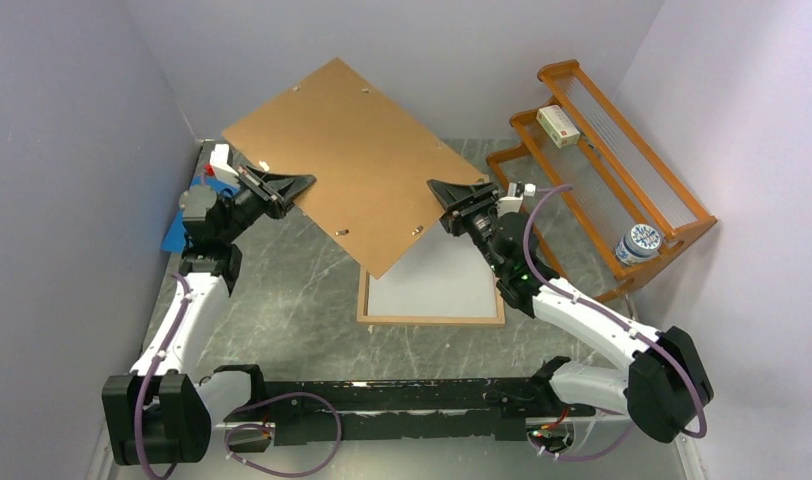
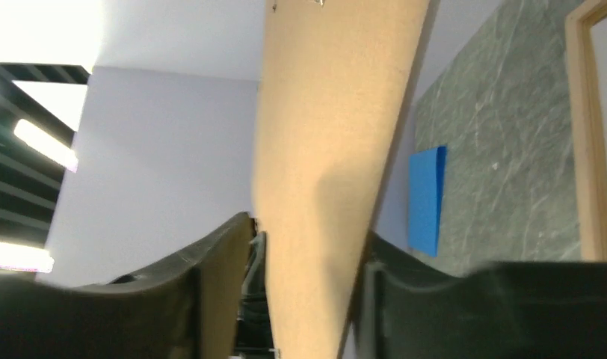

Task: Put the photo into the frame
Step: Turn over the photo frame item at the center of the board.

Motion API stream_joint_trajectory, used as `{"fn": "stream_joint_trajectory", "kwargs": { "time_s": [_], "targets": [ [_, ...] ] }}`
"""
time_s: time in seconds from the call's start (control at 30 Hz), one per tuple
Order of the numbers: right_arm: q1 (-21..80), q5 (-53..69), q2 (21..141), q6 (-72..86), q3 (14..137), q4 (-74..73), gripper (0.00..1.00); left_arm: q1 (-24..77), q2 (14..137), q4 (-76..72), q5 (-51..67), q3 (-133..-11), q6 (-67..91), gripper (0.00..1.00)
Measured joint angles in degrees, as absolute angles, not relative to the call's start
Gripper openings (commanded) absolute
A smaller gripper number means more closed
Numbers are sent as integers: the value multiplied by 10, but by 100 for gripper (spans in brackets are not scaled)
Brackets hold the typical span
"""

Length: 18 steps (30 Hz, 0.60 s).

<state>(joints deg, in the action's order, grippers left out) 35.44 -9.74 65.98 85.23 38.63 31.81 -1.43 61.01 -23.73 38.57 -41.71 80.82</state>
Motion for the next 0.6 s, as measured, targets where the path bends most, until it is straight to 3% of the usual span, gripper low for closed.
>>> {"fn": "stream_joint_trajectory", "kwargs": {
  "time_s": [0.07,0.13,0.37,0.6],
  "targets": [
    [345,-71,650,827,382,317,93,-13,616,-222,390,-451,788,3],
    [335,-41,645,794,381,312,99,-16,628,-200,392,-491,758,3],
    [302,63,582,686,302,288,99,-23,709,-135,427,-617,682,3],
    [263,76,459,562,295,141,99,-27,764,-50,510,-658,646,2]
  ]
}}
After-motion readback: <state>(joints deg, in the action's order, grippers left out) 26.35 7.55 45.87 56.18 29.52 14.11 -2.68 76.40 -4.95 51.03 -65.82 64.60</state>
